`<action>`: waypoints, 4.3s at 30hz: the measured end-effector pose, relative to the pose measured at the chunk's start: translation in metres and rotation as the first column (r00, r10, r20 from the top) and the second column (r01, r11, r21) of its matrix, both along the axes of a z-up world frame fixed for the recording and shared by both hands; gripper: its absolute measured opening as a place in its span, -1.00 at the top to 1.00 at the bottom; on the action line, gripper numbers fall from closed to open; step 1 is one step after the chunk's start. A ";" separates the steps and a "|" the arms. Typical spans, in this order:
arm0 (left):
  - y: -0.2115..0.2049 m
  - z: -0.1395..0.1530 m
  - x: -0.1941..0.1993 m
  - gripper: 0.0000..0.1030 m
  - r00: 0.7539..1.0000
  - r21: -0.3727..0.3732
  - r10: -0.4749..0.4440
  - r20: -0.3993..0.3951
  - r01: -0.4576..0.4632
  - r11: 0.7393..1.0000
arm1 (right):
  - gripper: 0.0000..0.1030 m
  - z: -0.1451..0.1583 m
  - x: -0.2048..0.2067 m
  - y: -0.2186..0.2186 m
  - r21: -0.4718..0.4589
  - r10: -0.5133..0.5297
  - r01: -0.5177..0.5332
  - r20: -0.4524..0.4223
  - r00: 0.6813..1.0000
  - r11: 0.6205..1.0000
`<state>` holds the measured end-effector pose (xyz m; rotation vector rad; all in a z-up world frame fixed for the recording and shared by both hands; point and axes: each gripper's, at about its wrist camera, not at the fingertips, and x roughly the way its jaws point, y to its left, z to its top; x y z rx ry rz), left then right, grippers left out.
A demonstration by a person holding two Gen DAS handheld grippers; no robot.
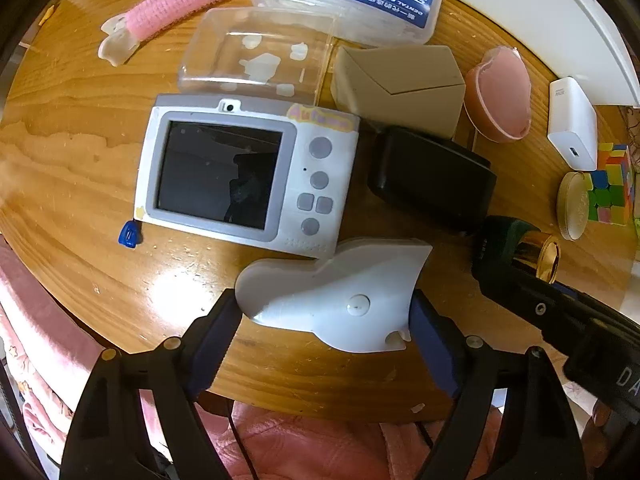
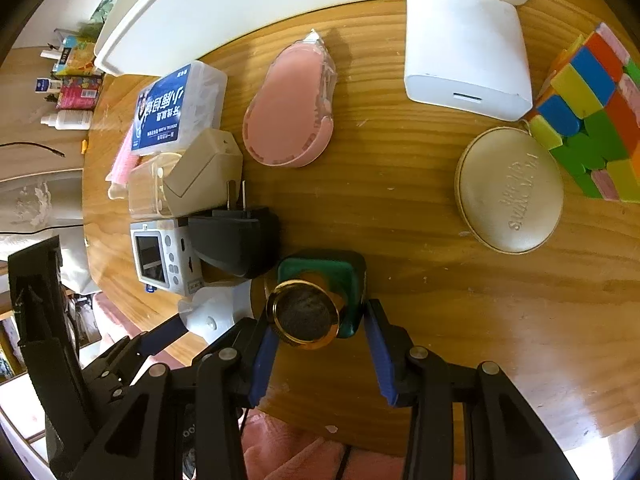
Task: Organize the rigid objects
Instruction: 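Grasp the green jar with the right tool while the left tool grasps the white plastic piece, then lift the green jar and white piece and carry both toward the white bin, then open both tools to drop the jar and white piece into the bin, then withdraw both tools from the bin and move toward the gold tin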
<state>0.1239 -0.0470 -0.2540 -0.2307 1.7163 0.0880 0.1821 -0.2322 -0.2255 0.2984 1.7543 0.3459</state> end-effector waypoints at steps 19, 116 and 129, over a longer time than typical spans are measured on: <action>0.042 0.049 -0.008 -0.64 0.998 -0.009 0.046 0.048 -0.046 0.999 | 0.21 0.024 -0.018 -0.001 0.050 -0.031 0.026 0.102 0.994 0.998; -0.005 0.237 0.043 -0.65 0.573 0.222 -0.238 0.784 0.098 0.970 | -0.59 0.215 -0.030 -0.055 0.096 -0.116 0.094 0.963 0.241 0.991; 0.006 0.209 0.005 -0.88 0.680 0.270 -0.240 0.692 0.064 0.961 | -0.59 0.198 -0.093 -0.060 0.025 -0.047 0.115 0.980 0.193 0.993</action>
